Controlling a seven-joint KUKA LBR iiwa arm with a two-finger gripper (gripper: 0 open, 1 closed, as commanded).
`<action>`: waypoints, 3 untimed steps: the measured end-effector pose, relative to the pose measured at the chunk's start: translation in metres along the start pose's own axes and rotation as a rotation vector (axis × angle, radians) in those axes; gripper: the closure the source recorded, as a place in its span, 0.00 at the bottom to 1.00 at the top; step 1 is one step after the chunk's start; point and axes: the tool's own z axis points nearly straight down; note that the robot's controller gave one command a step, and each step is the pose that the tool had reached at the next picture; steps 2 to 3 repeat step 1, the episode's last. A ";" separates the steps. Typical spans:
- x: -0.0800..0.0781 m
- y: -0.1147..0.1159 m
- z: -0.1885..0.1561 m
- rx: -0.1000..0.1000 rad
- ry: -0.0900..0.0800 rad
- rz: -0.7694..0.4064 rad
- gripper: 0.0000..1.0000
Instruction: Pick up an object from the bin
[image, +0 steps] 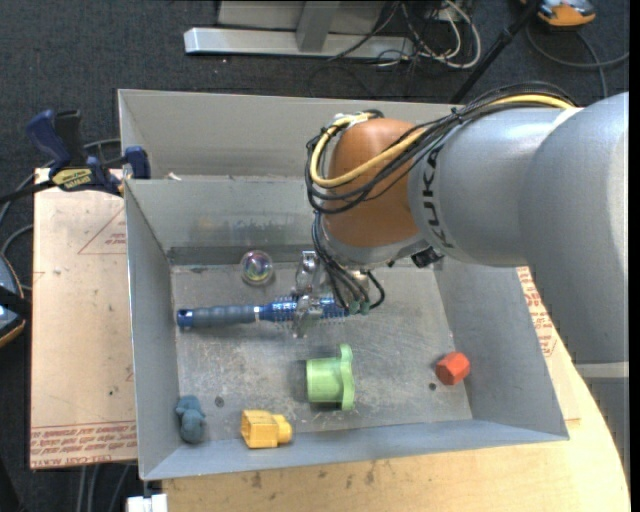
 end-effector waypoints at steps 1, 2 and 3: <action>-0.001 0.000 -0.045 0.000 0.000 0.001 1.00; -0.001 0.000 -0.045 0.000 0.000 0.001 1.00; -0.001 0.000 -0.045 0.000 0.000 0.001 1.00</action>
Offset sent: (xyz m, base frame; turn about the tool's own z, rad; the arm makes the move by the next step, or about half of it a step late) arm 0.0001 0.0001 0.0432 0.0000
